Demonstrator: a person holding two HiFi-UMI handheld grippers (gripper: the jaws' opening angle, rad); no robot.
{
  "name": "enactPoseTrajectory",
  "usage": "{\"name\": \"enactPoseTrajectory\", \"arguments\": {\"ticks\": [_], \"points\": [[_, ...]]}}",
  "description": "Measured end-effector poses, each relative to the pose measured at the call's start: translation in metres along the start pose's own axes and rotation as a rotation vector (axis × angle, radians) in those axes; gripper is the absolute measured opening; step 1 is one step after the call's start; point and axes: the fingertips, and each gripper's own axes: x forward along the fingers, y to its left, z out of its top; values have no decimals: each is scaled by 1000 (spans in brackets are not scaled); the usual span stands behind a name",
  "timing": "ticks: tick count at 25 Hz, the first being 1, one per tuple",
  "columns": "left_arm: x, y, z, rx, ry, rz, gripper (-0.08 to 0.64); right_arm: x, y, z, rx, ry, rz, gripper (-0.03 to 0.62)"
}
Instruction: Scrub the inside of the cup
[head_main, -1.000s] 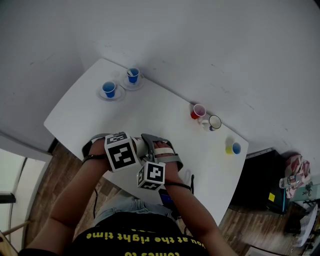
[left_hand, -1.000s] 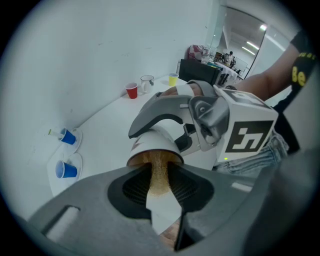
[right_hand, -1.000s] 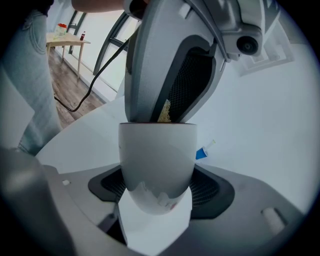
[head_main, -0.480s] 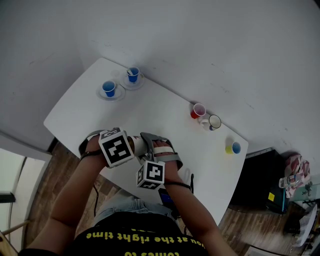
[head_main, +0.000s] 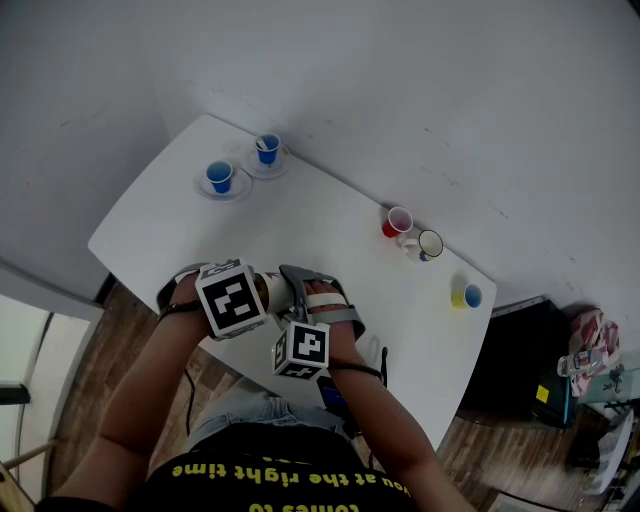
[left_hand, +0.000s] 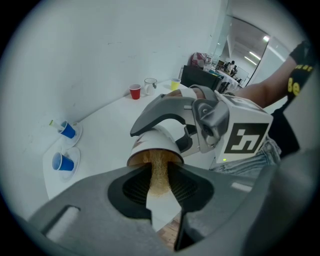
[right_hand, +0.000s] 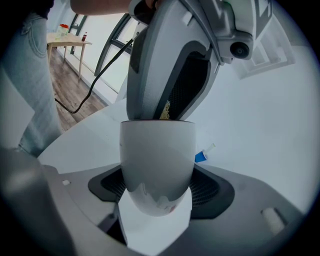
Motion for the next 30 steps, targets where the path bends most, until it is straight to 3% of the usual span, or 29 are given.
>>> {"name": "enactPoseTrajectory", "arguments": {"ticks": [10,20,30], "points": [[-8,13,-5,-49,-25,41,98,-7,1,5,5,-34,0,382],[-7,-11,-11,-47,-16,-33,98,-8,3,-6,16,-33,3,382],[-21,-2,-10,-63,-57,22,98,-15,3,-5,38,-60,-1,382]]}}
